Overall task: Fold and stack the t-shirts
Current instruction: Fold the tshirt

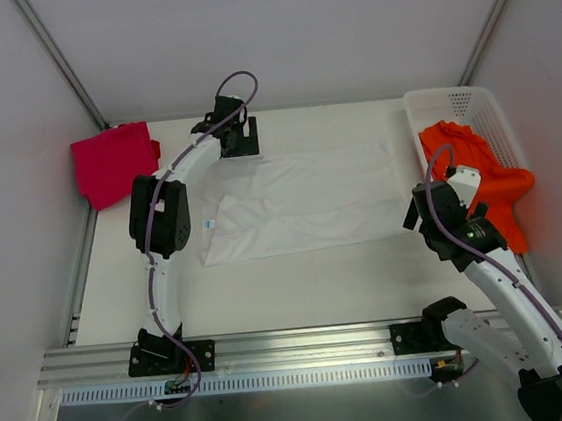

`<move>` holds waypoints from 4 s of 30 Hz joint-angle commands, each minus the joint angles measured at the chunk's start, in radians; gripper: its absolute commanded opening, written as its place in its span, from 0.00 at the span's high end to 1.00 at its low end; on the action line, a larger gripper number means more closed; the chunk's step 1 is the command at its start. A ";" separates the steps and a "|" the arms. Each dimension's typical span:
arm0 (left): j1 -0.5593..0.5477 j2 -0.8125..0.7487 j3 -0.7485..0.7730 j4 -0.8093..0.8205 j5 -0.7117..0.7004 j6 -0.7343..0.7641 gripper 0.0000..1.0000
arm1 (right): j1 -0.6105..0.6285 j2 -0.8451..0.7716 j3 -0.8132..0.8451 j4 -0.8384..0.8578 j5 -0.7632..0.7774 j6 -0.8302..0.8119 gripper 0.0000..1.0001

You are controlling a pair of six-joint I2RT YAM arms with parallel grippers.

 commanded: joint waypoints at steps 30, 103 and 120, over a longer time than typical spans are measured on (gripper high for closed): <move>0.140 0.209 0.189 0.104 0.165 -0.209 0.10 | 0.004 0.122 -0.048 0.083 0.008 0.003 0.00; 0.147 0.173 0.171 0.131 0.145 -0.214 1.00 | 0.004 0.301 -0.051 0.192 0.005 -0.008 0.01; 0.167 0.162 0.073 0.258 0.253 -0.209 1.00 | -0.216 1.125 0.734 0.488 -0.692 -0.132 0.01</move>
